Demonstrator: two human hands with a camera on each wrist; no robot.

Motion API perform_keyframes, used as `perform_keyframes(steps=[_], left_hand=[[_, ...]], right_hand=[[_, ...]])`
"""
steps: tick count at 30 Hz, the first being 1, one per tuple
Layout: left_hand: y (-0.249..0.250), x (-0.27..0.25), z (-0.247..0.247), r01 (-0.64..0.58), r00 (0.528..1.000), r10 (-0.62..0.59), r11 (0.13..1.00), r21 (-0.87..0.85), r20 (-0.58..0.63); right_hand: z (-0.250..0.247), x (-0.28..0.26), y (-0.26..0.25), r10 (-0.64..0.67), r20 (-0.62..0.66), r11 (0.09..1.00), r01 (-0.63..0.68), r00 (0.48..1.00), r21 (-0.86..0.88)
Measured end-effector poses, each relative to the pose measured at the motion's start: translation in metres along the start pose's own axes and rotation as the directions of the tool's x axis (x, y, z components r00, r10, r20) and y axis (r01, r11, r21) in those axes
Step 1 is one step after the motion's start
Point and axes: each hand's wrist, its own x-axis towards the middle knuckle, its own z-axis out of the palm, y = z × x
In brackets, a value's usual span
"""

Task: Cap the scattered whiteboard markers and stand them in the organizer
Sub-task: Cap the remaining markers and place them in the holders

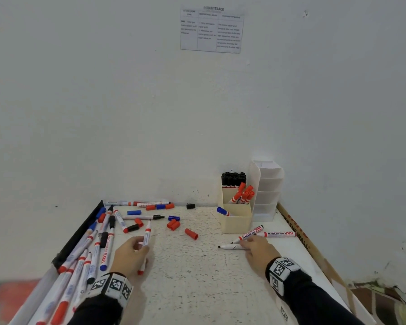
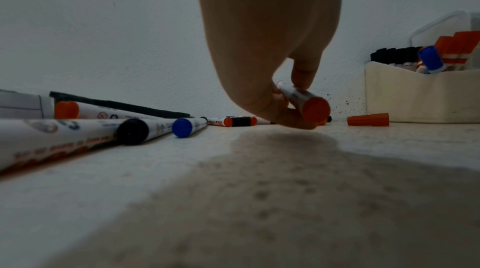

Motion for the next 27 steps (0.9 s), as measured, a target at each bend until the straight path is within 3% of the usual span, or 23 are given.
perform_keyframes(steps=[2,7,10,13,17,21,27], left_hand=[[0.001,-0.001,-0.001,0.006,1.000,-0.006,1.000,0.002,0.000],[-0.003,0.003,-0.003,0.032,0.999,-0.032,0.999,-0.030,-0.028],[-0.005,0.005,-0.002,0.059,0.998,-0.061,0.996,-0.066,-0.034],[-0.006,0.006,-0.004,0.074,0.993,-0.079,0.996,-0.056,-0.091],[-0.007,0.003,-0.005,0.071,0.979,-0.078,0.997,-0.043,-0.189],[-0.008,0.004,-0.003,0.057,0.980,-0.058,0.998,-0.012,-0.191],[-0.014,0.010,0.001,0.019,0.984,-0.024,0.999,-0.032,-0.177]], right_hand=[[0.001,0.001,-0.001,-0.005,-0.009,0.997,0.004,1.000,-0.074],[0.004,0.005,-0.005,-0.041,0.009,0.998,0.041,0.999,0.041],[0.005,0.009,-0.007,-0.065,0.050,0.998,0.065,0.997,-0.003],[0.005,0.009,-0.017,-0.076,-0.058,0.997,0.076,0.995,0.001],[0.000,0.014,-0.044,-0.148,-0.197,0.973,0.178,0.969,0.145],[-0.001,0.038,-0.086,-0.263,-0.094,0.938,0.277,0.960,0.206],[0.008,0.075,-0.149,-0.297,0.117,0.940,0.268,0.948,0.210]])
